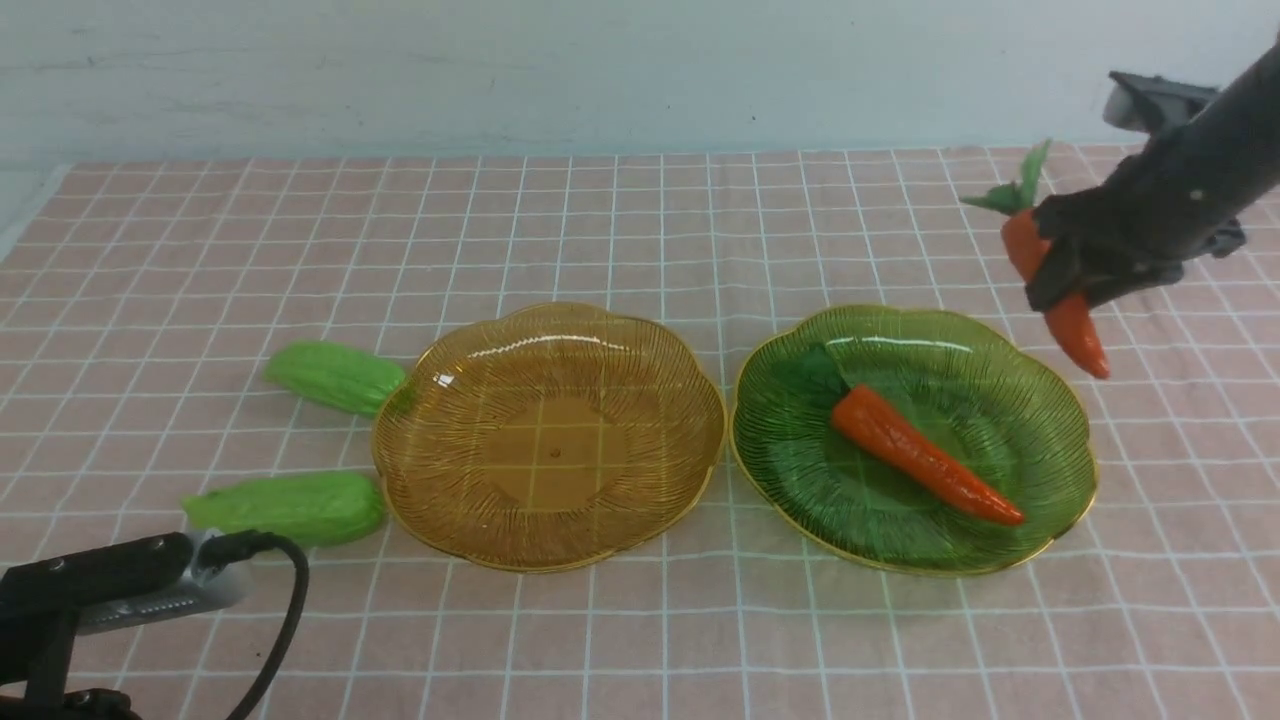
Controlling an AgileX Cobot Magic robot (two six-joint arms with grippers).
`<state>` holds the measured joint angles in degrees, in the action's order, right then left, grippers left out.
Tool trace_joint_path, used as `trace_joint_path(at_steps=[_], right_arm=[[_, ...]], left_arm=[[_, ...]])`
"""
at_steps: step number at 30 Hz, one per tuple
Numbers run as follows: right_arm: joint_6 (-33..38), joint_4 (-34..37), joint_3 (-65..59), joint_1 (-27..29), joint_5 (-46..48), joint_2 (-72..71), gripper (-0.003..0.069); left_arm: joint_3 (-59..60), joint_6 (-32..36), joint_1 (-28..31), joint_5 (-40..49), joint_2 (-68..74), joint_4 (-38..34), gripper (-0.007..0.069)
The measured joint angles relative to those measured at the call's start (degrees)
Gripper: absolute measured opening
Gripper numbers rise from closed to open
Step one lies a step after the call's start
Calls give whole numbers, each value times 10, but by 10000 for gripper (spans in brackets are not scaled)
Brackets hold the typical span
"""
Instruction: Put different types of vegetables on the plate.
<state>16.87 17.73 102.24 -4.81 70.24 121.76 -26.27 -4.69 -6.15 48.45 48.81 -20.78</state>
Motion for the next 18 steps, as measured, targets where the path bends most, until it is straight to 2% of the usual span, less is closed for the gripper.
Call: trace_joint_path(at_steps=[3, 8, 12, 14, 18], right_arm=[[0, -34, -19, -35, 2, 8, 248], [-18, -79, -23, -58, 2, 17, 449], [-100, -103, -24, -58, 1, -1, 608], [-139, -106, -24, -58, 2, -27, 629], [-169, -90, -24, -58, 2, -82, 620]], left_arm=[[0, -23, 0, -12, 0, 25, 98], [-4, -45, 0, -15, 0, 66, 241], [-45, -71, 0, -16, 1, 127, 386], [-77, -77, 0, -15, 10, 178, 442], [-124, -49, 0, -10, 52, 247, 481]])
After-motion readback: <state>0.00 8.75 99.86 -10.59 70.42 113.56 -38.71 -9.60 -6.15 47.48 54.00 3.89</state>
